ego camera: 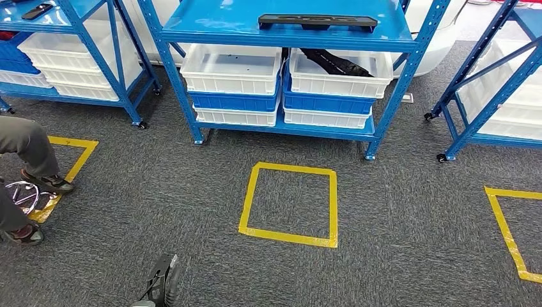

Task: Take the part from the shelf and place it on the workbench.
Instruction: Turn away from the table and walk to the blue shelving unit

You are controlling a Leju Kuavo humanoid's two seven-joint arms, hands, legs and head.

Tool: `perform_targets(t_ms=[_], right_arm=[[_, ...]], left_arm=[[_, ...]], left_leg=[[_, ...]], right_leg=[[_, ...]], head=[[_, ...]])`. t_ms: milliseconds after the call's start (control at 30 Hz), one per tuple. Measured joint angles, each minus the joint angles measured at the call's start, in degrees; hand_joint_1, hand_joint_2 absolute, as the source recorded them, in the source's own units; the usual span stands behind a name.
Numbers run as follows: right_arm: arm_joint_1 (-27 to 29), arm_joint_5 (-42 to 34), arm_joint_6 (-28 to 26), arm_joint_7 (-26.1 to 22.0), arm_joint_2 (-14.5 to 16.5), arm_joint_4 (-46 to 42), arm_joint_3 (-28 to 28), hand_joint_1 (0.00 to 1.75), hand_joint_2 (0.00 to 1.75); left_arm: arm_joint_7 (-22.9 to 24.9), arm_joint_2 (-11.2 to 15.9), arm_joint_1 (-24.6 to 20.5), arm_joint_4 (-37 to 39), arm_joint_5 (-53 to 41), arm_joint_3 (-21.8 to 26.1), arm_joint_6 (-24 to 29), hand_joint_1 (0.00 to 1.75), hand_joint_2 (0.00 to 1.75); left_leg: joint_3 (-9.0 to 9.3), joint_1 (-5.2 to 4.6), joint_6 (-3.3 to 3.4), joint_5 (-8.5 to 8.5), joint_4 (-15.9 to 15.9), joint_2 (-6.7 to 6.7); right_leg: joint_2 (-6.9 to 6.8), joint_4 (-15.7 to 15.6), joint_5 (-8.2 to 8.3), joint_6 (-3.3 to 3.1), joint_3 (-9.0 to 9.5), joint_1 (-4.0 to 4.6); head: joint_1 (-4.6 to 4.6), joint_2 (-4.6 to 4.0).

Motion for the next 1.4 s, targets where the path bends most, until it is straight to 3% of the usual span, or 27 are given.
perform_targets(t_ms=[67, 133, 200, 233, 300, 367, 433, 533, 600, 667, 700, 733, 767, 833, 867, 900, 933, 967, 1033, 1100, 1167, 1233, 1267, 1300, 1400], right_arm=[[-0.06, 0.23, -0.04, 0.01, 0.04, -0.01, 0.0, 0.0, 0.0], [-0.04, 0.71, -0.46, 0.26, 0.03, 0.0, 0.0, 0.0, 0.0], [-0.01, 1.43, -1.39, 0.78, -0.02, 0.01, 0.0, 0.0, 0.0], [-0.05, 1.77, -1.82, 1.0, -0.04, 0.01, 0.0, 0.0, 0.0], [-0.18, 2.27, -2.21, 1.19, 0.0, 0.01, 0.0, 0.0, 0.0], [-0.23, 2.39, -2.05, 1.22, 0.17, 0.01, 0.0, 0.0, 0.0], [-0.23, 2.5, -1.85, 1.25, 0.38, 0.0, 0.0, 0.0, 0.0], [-0.14, 2.77, -1.58, 1.27, 0.57, 0.01, 0.0, 0.0, 0.0], [-0.16, 2.86, -1.46, 1.28, 0.54, 0.0, 0.0, 0.0, 0.0], [-0.11, 2.88, -1.39, 1.27, 0.39, 0.0, 0.0, 0.0, 0.0], [0.05, 2.88, -1.37, 1.27, 0.3, 0.0, 0.0, 0.0, 0.0], [0.24, 2.88, -1.37, 1.28, 0.19, 0.01, 0.0, 0.0, 0.0], [0.43, 2.88, -1.37, 1.29, 0.08, 0.01, 0.0, 0.0, 0.0], [0.65, 2.88, -1.38, 1.29, -0.1, 0.02, -0.01, 0.0, 0.0], [0.67, 2.88, -1.38, 1.28, -0.1, 0.08, -0.01, 0.0, 0.0], [0.65, 2.88, -1.38, 1.26, -0.09, 0.14, -0.02, 0.0, 0.0], [0.66, 2.88, -1.38, 1.25, -0.07, 0.2, -0.03, 0.0, 0.0], [0.64, 2.89, -1.38, 1.25, -0.07, 0.24, -0.04, 0.0, 0.0], [0.67, 2.96, -1.38, 1.26, -0.04, 0.22, -0.07, 0.0, 0.0], [0.55, 3.07, -1.37, 1.25, 0.02, 0.22, -0.12, 0.0, 0.0], [0.41, 3.18, -1.32, 1.24, 0.05, 0.22, -0.25, 0.0, 0.0], [0.46, 3.31, -1.25, 1.25, 0.08, 0.22, -0.37, 0.0, 0.0], [0.51, 3.37, -1.23, 1.25, 0.09, 0.22, -0.39, 0.0, 0.0], [0.53, 3.43, -1.23, 1.26, 0.13, 0.22, -0.39, 0.0, 0.0], [0.3, 3.58, -1.19, 1.28, 0.53, 0.23, -0.4, 0.0, 0.0]], left_arm=[[-0.2, 0.08, -0.03, 0.01, -0.01, 0.07, 0.1, 0.0, 0.0], [-0.61, -0.04, -0.16, 0.02, 0.09, 0.13, 0.31, 0.0, 0.0], [-1.1, -0.13, -0.05, 0.02, 0.42, 0.42, 0.66, 0.0, 0.0], [-1.36, -0.14, 0.04, 0.02, 0.59, 0.62, 0.79, 0.0, 0.0], [-1.85, -0.14, 0.04, 0.01, 0.79, 0.97, 0.95, 0.0, 0.0], [-2.22, -0.05, -0.23, -0.04, 0.92, 1.17, 0.97, 0.0, 0.0], [-2.44, -0.04, -0.49, -0.07, 1.01, 1.31, 1.01, 0.0, 0.0], [-2.58, -0.19, -0.52, -0.07, 0.97, 1.53, 1.13, 0.0, 0.0], [-2.6, -0.29, -0.68, -0.07, 0.87, 1.59, 1.2, 0.0, 0.0], [-2.56, -0.33, -0.74, -0.07, 0.77, 1.62, 1.27, 0.0, 0.0], [-2.53, -0.38, -0.66, -0.06, 0.72, 1.63, 1.29, 0.0, 0.0], [-2.51, -0.46, -0.51, -0.05, 0.71, 1.65, 1.3, 0.0, 0.0], [-2.49, -0.56, -0.37, -0.04, 0.69, 1.66, 1.25, 0.0, 0.0], [-2.42, -0.73, -0.2, -0.02, 0.63, 1.7, 1.2, 0.0, 0.0], [-2.37, -0.75, -0.19, -0.02, 0.6, 1.72, 1.23, 0.0, 0.0], [-2.32, -0.77, -0.24, -0.02, 0.55, 1.73, 1.33, 0.0, 0.0], [-2.28, -0.76, -0.28, -0.02, 0.45, 1.74, 1.46, 0.0, 0.0], [-2.24, -0.76, -0.32, -0.02, 0.34, 1.75, 1.58, 0.0, 0.0], [-2.22, -0.74, -0.41, -0.03, 0.14, 1.78, 1.88, 0.0, 0.0], [-2.25, -0.77, -0.5, -0.03, 0.08, 1.82, 2.07, 0.0, 0.0], [-2.25, -0.83, -0.45, -0.02, 0.05, 1.99, 2.13, 0.0, 0.0], [-2.22, -0.82, -0.38, -0.02, 0.02, 2.19, 2.18, 0.0, 0.0], [-2.2, -0.81, -0.37, -0.02, 0.01, 2.24, 2.18, 0.0, 0.0], [-2.16, -0.8, -0.37, -0.02, 0.0, 2.28, 2.18, 0.0, 0.0], [-2.05, -0.67, -0.42, -0.03, -0.02, 2.33, 2.17, 0.0, 0.0]], left_leg=[[-1.39, 0.14, -0.32, -1.8, 3.06, 2.89], [-5.08, 0.16, -0.58, -5.52, 10.53, 5.65], [-8.3, 0.23, -0.59, -7.49, 16.62, 6.21], [-8.38, 0.21, -0.42, -6.84, 16.62, 6.25], [-5.18, -0.1, 0.6, -3.26, 10.37, 6.47], [-1.39, -0.76, 1.93, -1.15, 3.29, 7.32], [-0.12, -1.35, 2.57, -1.41, 0.66, 7.83], [1.79, -1.25, 3.31, -1.53, -1.05, 7.02], [3.29, -0.96, 3.78, -1.59, -1.58, 6.59], [3.6, -0.94, 3.85, -1.86, -1.53, 6.15], [3.79, -0.91, 3.71, -2.07, -1.52, 5.84], [4.09, -0.83, 3.45, -2.36, -1.48, 5.53], [4.54, -0.71, 3.11, -2.71, -1.44, 5.23], [5.65, -0.51, 2.22, -3.71, -1.32, 4.83], [6.09, -0.5, 1.79, -4.24, -1.17, 4.73], [6.27, -0.59, 1.36, -4.78, -1.05, 4.67], [6.43, -0.65, 1.02, -5.17, -0.9, 4.65], [6.48, -0.64, 0.82, -5.4, -0.77, 4.63], [5.58, -0.36, 0.45, -4.92, 1.31, 4.88], [1.82, -0.16, -0.04, -4.41, 7.44, 5.5], [-3.57, -0.1, -0.55, -6.74, 14.58, 5.98], [-7.33, -0.09, -0.65, -9.48, 17.29, 6.1], [-7.86, -0.16, -0.39, -9.19, 16.1, 6.1], [-7.54, -0.31, 0.12, -7.51, 13.38, 6.11], [-4.54, -1.65, 2.86, 0.66, 3.22, 5.92]], right_leg=[[-1.05, -0.09, 0.04, -0.82, 0.15, 0.08], [-2.08, -0.08, -0.14, -1.37, 0.2, 0.55], [-2.93, -0.07, -0.35, -1.65, 0.21, 0.93], [-3.25, -0.07, -0.47, -1.74, 0.26, 1.08], [-3.64, -0.12, -0.77, -1.84, 0.54, 1.37], [-3.99, -0.3, -1.19, -1.58, 0.97, 1.59], [-4.37, -0.36, -1.19, -0.79, 1.46, 1.61], [-4.02, 1.39, -1.1, 0.35, 2.05, 1.67], [-2.81, 5.66, -3.46, -0.01, 0.02, 1.58], [-2.14, 12.62, -6.29, -0.31, -4.18, 1.34], [-2.06, 15.08, -7.0, -0.07, -6.13, 1.19], [-2.03, 15.5, -6.6, 0.52, -7.14, 1.03], [-2.02, 13.77, -5.23, 1.31, -7.1, 0.83], [-2.03, 6.14, -0.55, 3.21, -5.08, 0.23], [-2.03, 2.81, 0.82, 3.34, -4.17, 0.11], [-2.02, 0.72, 1.74, 2.94, -3.42, 0.09], [-2.02, -0.08, 1.9, 2.11, -3.07, 0.16], [-1.99, -0.13, 1.49, 1.06, -2.77, 0.35], [-1.96, -0.17, 1.42, -0.06, -1.89, 0.31], [-1.97, -0.31, 0.78, -0.98, -0.89, 0.31], [-1.95, -0.34, -0.15, -1.62, 0.02, 0.51], [-1.87, -0.34, -1.16, -1.77, 1.18, 0.8], [-1.84, -0.36, -1.69, -1.8, 1.89, 1.0], [-1.83, -0.4, -2.24, -1.81, 2.65, 1.22], [-1.75, -0.8, -3.86, -1.64, 4.3, 1.63]], head=[[-0.22, 0.01], [-0.39, 0.0], [-0.38, -0.01], [-0.4, -0.01], [-0.41, -0.01], [-0.34, 0.01], [-0.32, 0.01], [-0.22, 0.0], [0.02, -0.01], [0.25, -0.02], [0.32, -0.02], [0.35, -0.02], [0.37, -0.02], [0.49, -0.02], [0.6, -0.02], [0.68, -0.02], [0.67, -0.02], [0.54, -0.02], [0.24, -0.02], [0.12, -0.01], [0.05, -0.01], [0.05, -0.02], [0.05, -0.02], [0.05, -0.02], [0.24, -0.02]])
